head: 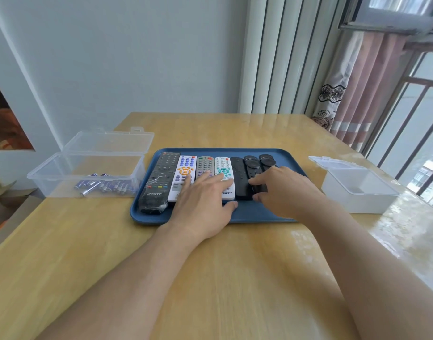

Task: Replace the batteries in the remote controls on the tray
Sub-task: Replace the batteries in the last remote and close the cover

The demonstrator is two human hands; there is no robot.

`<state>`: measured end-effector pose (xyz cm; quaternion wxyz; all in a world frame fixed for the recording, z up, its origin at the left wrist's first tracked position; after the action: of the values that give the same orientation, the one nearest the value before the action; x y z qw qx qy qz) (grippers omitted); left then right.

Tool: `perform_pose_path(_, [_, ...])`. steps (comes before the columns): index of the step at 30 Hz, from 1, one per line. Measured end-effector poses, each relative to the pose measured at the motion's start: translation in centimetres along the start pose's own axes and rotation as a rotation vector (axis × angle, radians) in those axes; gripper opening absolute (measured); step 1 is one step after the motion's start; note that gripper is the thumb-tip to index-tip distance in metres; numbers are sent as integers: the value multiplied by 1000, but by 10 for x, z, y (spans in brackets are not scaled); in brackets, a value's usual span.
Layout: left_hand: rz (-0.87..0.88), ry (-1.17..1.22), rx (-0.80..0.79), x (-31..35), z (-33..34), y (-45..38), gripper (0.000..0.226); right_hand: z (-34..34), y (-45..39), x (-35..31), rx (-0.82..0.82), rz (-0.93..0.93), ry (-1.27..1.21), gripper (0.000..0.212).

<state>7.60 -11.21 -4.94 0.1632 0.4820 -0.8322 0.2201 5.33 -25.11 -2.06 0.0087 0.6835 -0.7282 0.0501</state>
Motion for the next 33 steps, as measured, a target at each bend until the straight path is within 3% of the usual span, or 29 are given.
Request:
perform_pose_path(6, [9, 7, 11, 1, -2, 1, 60, -3, -11, 34, 104, 162, -92, 39])
perform_pose_path(12, [28, 11, 49, 6, -8, 3, 64, 28, -22, 47, -17, 184, -114, 25])
perform_pose_path(17, [44, 71, 139, 7, -18, 4, 57, 16, -17, 69, 78, 292, -131, 13])
perform_pose_path(21, [96, 117, 227, 9, -23, 3, 50, 10, -13, 81, 141, 350, -213, 43])
perform_pose_path(26, [146, 263, 278, 13, -28, 4, 44, -12, -9, 89, 379, 374, -304, 30])
perform_pose_path(28, [151, 343, 309, 16, -34, 7, 39, -28, -5, 85, 525, 325, -440, 31])
perform_pose_path(30, [111, 462, 337, 14, -40, 8, 35, -38, 0, 76, 587, 247, -729, 34])
perform_pose_path(33, [-31, 734, 328, 3, -42, 6, 41, -39, 0, 43, 450, 82, -1144, 31])
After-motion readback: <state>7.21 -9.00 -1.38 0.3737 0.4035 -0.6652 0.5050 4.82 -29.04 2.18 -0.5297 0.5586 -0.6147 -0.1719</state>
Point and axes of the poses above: each hand's wrist, its own y-axis away from the middle knuckle, its own z-axis out of the palm, x = y × z, the point moved 10 cm from there along -y, towards the middle knuckle, and after that the axes turned 10 degrees about y, right-handed, at the moved point
